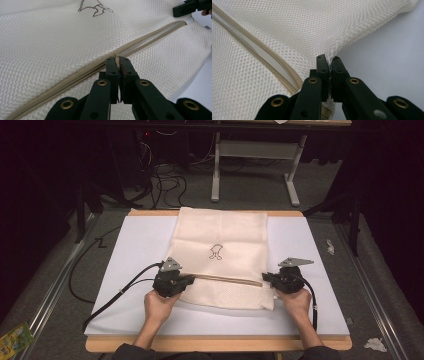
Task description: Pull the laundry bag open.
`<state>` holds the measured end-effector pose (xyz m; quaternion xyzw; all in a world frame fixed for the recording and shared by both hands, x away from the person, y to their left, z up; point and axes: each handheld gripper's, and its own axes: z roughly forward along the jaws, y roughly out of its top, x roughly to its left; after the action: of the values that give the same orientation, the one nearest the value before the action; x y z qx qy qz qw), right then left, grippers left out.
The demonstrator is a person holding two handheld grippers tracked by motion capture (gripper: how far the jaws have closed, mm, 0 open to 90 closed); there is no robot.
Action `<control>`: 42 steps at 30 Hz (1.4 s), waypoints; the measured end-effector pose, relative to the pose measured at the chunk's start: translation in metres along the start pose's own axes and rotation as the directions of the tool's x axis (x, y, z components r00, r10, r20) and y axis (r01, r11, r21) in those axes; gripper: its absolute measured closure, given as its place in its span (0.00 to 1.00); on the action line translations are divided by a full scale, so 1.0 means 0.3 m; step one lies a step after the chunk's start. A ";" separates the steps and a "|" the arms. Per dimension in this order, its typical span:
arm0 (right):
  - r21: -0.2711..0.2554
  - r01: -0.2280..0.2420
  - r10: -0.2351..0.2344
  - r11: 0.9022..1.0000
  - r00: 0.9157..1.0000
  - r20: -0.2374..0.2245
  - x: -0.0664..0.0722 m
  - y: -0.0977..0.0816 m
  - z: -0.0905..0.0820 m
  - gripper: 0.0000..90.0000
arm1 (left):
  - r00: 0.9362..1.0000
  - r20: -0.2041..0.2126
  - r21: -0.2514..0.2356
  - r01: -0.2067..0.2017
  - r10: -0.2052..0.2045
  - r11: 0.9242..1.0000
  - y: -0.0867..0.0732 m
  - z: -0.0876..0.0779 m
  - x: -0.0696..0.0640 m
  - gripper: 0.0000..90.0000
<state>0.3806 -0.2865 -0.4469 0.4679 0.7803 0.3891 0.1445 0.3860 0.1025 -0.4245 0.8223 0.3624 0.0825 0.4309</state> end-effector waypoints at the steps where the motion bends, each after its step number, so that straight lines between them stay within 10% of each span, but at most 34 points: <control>1: -0.001 -0.011 0.011 1.000 1.000 -0.008 -0.002 0.000 -0.001 0.98 | 1.000 0.000 0.004 -0.003 0.003 1.000 0.000 0.000 0.001 0.97; 42: 0.014 -0.007 0.007 1.000 1.000 0.025 -0.016 0.030 -0.016 0.98 | 0.998 -0.060 -0.001 0.032 -0.032 0.999 -0.059 -0.066 0.048 0.97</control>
<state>0.3859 -0.2905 -0.4378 0.4764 0.7795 0.3783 0.1495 0.3782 0.1315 -0.4283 0.8136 0.3883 0.1000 0.4212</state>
